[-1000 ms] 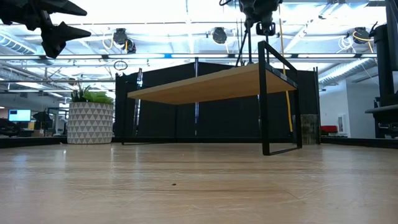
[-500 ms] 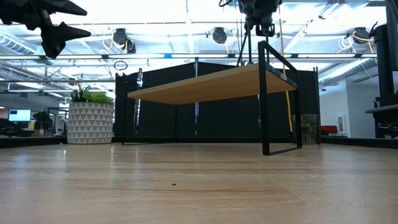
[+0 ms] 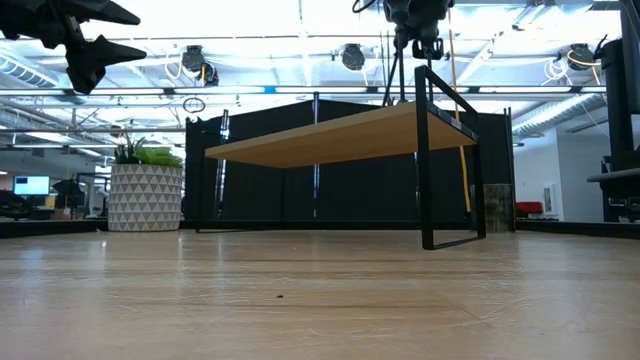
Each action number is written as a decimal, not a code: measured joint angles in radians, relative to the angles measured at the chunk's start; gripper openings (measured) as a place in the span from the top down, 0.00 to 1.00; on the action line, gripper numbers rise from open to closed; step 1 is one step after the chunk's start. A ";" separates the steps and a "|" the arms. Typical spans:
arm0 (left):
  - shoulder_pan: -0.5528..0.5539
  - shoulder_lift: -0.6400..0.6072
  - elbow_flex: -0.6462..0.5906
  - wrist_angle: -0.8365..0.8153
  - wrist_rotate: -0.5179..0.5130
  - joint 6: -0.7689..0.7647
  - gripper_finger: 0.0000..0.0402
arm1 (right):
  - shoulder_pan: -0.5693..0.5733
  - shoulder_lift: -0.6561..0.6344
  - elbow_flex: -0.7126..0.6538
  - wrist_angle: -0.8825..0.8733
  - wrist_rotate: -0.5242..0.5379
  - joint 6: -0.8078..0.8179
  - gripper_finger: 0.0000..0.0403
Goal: Pick & Place candle stick holders
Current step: Put the black candle holder on the shelf
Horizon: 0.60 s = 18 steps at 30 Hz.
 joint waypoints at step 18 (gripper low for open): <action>0.000 0.000 0.000 0.000 0.000 0.000 0.46 | 0.000 0.000 0.000 0.005 -0.019 0.014 0.90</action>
